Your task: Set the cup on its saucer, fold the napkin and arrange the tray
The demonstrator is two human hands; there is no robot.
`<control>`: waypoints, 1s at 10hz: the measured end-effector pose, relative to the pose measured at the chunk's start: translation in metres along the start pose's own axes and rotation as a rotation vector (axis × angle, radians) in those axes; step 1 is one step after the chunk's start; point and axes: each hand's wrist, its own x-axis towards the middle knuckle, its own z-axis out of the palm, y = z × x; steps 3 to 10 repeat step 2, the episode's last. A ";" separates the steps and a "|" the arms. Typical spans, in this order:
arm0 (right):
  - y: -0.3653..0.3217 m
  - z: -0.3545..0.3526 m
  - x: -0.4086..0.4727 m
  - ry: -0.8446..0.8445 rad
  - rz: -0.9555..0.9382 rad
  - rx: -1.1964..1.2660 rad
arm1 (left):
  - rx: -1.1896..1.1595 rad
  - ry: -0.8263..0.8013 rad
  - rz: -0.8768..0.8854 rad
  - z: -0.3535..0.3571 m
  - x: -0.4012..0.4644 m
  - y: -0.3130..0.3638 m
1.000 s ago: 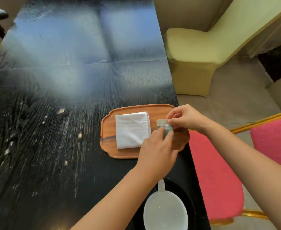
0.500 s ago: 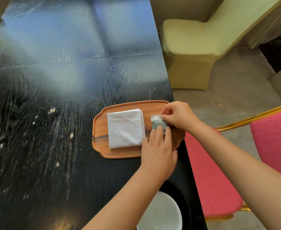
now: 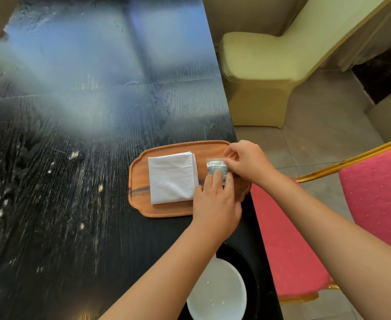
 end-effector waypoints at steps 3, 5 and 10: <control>-0.029 -0.028 -0.031 -0.091 0.003 -0.094 | -0.126 -0.001 -0.030 -0.049 -0.012 -0.014; -0.029 -0.028 -0.031 -0.091 0.003 -0.094 | -0.126 -0.001 -0.030 -0.049 -0.012 -0.014; -0.029 -0.028 -0.031 -0.091 0.003 -0.094 | -0.126 -0.001 -0.030 -0.049 -0.012 -0.014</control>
